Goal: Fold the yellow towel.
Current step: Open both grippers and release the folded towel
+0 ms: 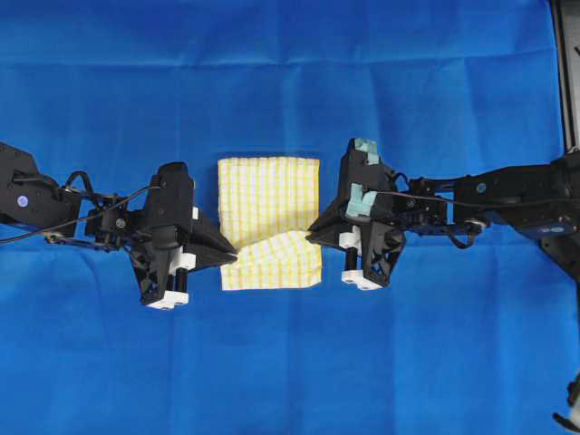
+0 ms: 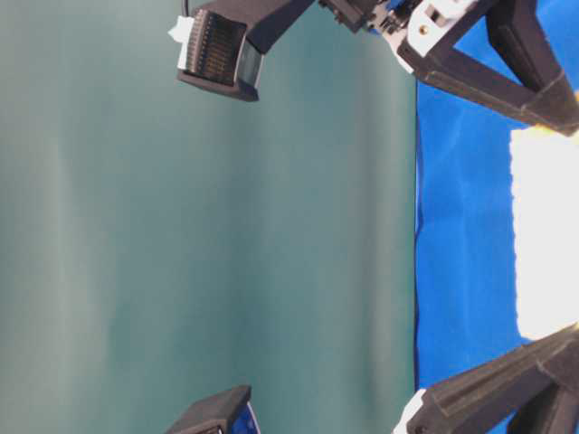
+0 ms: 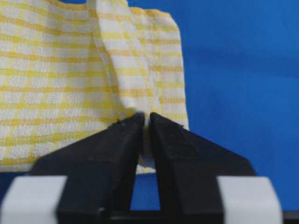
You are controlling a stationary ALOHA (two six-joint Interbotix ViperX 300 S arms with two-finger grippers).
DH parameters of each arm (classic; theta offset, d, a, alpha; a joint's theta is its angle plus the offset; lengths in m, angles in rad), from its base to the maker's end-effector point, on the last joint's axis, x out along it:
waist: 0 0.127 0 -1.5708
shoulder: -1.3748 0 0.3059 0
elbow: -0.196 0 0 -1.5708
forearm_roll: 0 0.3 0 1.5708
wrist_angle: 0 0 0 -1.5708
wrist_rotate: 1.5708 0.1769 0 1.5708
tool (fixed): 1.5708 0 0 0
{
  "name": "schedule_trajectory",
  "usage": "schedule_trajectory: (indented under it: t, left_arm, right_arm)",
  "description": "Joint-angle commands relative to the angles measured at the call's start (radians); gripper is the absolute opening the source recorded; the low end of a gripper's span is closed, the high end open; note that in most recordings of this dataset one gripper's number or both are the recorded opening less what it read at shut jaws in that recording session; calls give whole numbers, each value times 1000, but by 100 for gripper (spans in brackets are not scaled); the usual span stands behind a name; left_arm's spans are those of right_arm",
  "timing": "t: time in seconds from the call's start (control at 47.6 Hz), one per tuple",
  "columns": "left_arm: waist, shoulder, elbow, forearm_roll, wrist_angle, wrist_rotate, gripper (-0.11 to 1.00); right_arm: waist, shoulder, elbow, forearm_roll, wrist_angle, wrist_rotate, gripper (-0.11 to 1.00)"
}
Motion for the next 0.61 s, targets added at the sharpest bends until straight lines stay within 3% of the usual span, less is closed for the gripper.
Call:
schedule_trajectory:
  t: [0.0, 0.105, 0.273, 0.378, 0.588]
  left_arm:
    - [-3, -11, -18, 0, -3, 2, 16]
    - [-3, -11, -21, -2, 2, 2, 35]
    - [9, -28, -23, 0, 12, 15, 74]
    - [20, -80, -25, 0, 57, 17, 72]
    - [29, -233, -5, 6, 152, 40, 67]
  right_arm:
    - [6, -11, -18, 3, -2, -2, 8]
    - [6, -11, -18, 3, -2, -3, 13]
    - [11, -26, -34, -8, 9, -18, 61]
    - [12, -81, -34, -40, 34, -18, 84]
    - [6, -267, 0, -104, 106, -18, 79]
